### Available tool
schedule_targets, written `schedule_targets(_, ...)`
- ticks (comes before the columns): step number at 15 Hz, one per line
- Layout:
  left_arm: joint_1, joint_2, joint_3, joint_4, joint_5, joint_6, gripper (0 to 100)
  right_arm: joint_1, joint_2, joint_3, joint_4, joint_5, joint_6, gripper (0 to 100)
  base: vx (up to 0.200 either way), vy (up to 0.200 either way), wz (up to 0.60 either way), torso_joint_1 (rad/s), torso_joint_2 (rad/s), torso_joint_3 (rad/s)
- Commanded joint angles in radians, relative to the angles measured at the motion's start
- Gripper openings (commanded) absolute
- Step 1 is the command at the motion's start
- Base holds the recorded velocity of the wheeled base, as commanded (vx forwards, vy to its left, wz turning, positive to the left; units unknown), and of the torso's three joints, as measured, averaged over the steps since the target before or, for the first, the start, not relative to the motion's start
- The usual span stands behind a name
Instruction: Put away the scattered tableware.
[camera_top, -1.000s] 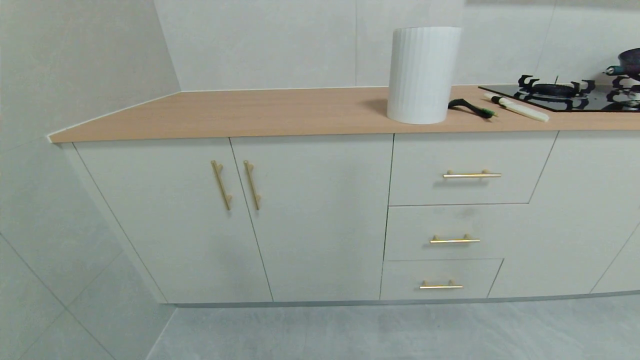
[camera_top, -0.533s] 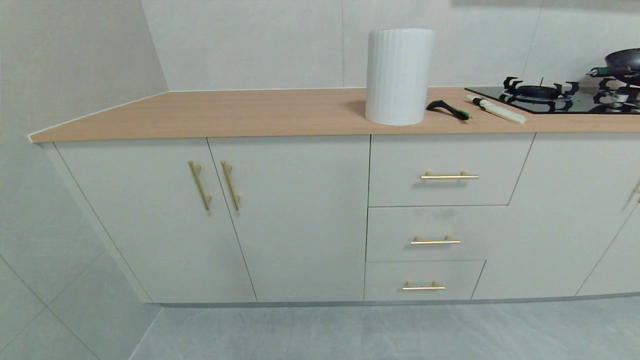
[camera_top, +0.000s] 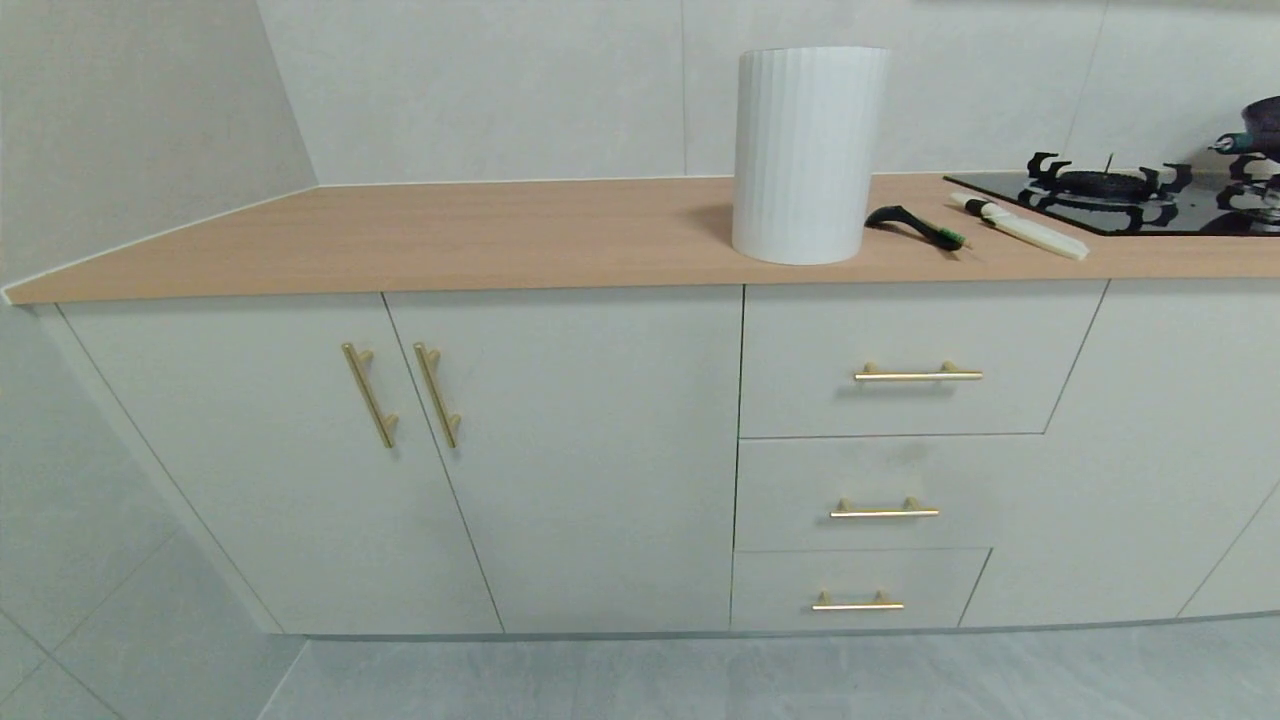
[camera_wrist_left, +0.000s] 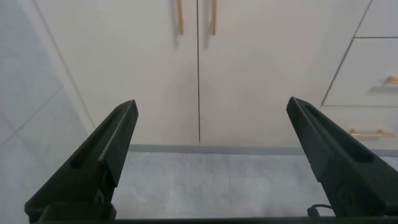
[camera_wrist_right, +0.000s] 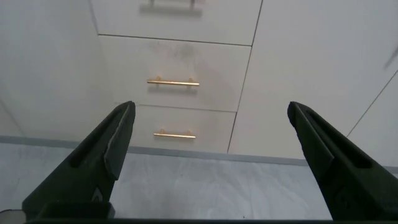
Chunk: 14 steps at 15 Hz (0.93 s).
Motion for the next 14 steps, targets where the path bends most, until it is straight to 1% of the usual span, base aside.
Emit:
schedule_targets(1,0.0,0.0,0.0,-0.002,0.0,0.0,100,0.0,0.001,0.0,0.0,0.0,0.0,100,0.0,0.0,0.0,0.0,0.0,0.0)
schedule_targets(9,0.0,0.0,0.0,0.0,0.0,-0.001,100,0.0,0.001,0.0,-0.005,-0.006,-0.02,100,0.0,0.0,0.0,0.0,0.0,0.0)
schedule_targets(10,0.0,0.0,0.0,0.0,0.0,-0.001,100,0.0,0.001,-0.017,-0.035,-0.003,-0.014,100,0.0,0.0,0.0,0.0,0.0,0.0)
schedule_targets(11,0.0,0.0,0.0,0.0,0.0,-0.001,100,0.008,0.044,-0.114,-0.045,0.0,-0.011,100,0.0,0.0,0.0,0.0,0.0,0.0)
schedule_targets(14,0.0,0.0,0.0,0.0,0.0,-0.001,100,0.023,0.259,-0.207,-0.039,0.026,-0.012,100,0.0,0.0,0.0,0.0,0.0,0.0)
